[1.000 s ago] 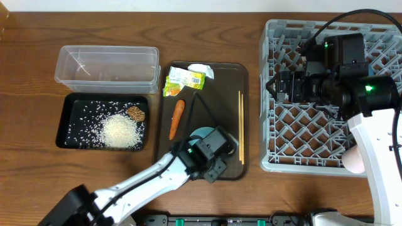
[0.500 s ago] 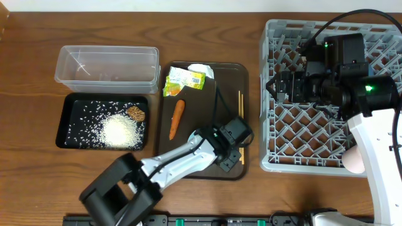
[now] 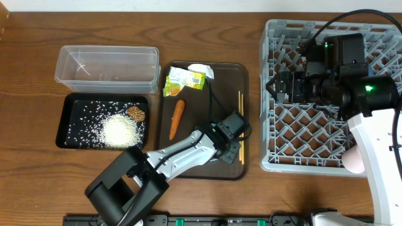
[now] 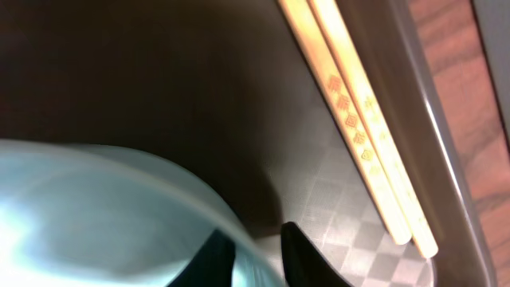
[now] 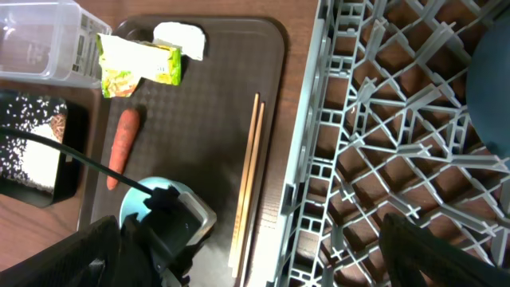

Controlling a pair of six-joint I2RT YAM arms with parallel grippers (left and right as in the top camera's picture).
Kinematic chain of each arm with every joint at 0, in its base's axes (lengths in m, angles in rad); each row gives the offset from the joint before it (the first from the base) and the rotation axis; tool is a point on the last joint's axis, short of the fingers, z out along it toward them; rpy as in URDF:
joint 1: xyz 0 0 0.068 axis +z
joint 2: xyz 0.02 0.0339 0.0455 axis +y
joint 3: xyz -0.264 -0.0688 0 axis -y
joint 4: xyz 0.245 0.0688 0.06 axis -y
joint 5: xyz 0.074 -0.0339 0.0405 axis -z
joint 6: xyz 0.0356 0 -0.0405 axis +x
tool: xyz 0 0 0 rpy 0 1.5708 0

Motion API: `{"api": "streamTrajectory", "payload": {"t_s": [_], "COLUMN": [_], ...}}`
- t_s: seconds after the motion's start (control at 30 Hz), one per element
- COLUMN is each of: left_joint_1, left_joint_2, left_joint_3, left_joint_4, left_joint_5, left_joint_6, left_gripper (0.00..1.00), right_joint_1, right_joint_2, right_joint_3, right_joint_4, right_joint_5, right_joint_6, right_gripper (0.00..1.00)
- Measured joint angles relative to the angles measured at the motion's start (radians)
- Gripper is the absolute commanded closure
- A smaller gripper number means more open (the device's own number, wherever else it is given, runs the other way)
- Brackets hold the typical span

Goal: Sort waste into correct bins and load items into the dishwasher rack
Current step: 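Release the bowl and move left gripper toward the chopsticks, then lift the light-blue bowl with left gripper toward the dish rack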

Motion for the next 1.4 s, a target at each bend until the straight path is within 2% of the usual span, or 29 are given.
{"api": "streamTrajectory", "payload": {"t_s": [0.03, 0.23, 0.33, 0.5, 0.73, 0.83, 1.0, 1.2, 1.4], "left_joint_1": [0.002, 0.012, 0.022, 0.055, 0.145, 0.196, 0.287, 0.309, 0.291], "left_joint_2": [0.000, -0.002, -0.002, -0.005, -0.042, -0.046, -0.046, -0.020, 0.105], "left_joint_3": [0.003, 0.032, 0.083, 0.215, 0.408, 0.433, 0.436, 0.444, 0.451], "left_joint_4": [0.000, -0.037, -0.119, -0.262, -0.231, -0.097, 0.268, 0.768, 1.141], "left_joint_5": [-0.002, -0.022, -0.020, -0.003, 0.167, 0.312, 0.577, 0.756, 0.819], "left_joint_6": [-0.014, -0.022, -0.018, 0.014, 0.069, 0.071, -0.026, -0.248, -0.523], "left_gripper": [0.94, 0.94, 0.94, 0.94, 0.94, 0.94, 0.94, 0.94, 0.94], "right_joint_1": [0.000, 0.000, 0.000, -0.014, -0.143, -0.222, -0.332, -0.381, -0.386], "right_joint_2": [0.000, 0.000, 0.000, -0.002, -0.069, -0.119, -0.159, -0.157, -0.157], "right_joint_3": [0.000, 0.000, 0.000, 0.000, 0.000, 0.000, 0.000, -0.002, -0.002], "right_joint_4": [-0.002, -0.014, -0.017, -0.018, -0.016, -0.035, -0.090, -0.124, -0.140], "right_joint_5": [0.000, 0.002, 0.003, 0.002, 0.034, 0.049, 0.058, 0.063, 0.063], "right_joint_6": [0.000, 0.000, -0.001, 0.000, 0.032, 0.050, 0.087, 0.107, 0.110], "right_gripper": [0.04, 0.05, 0.08, 0.05, 0.02, 0.02, 0.02, 0.02, 0.03]}}
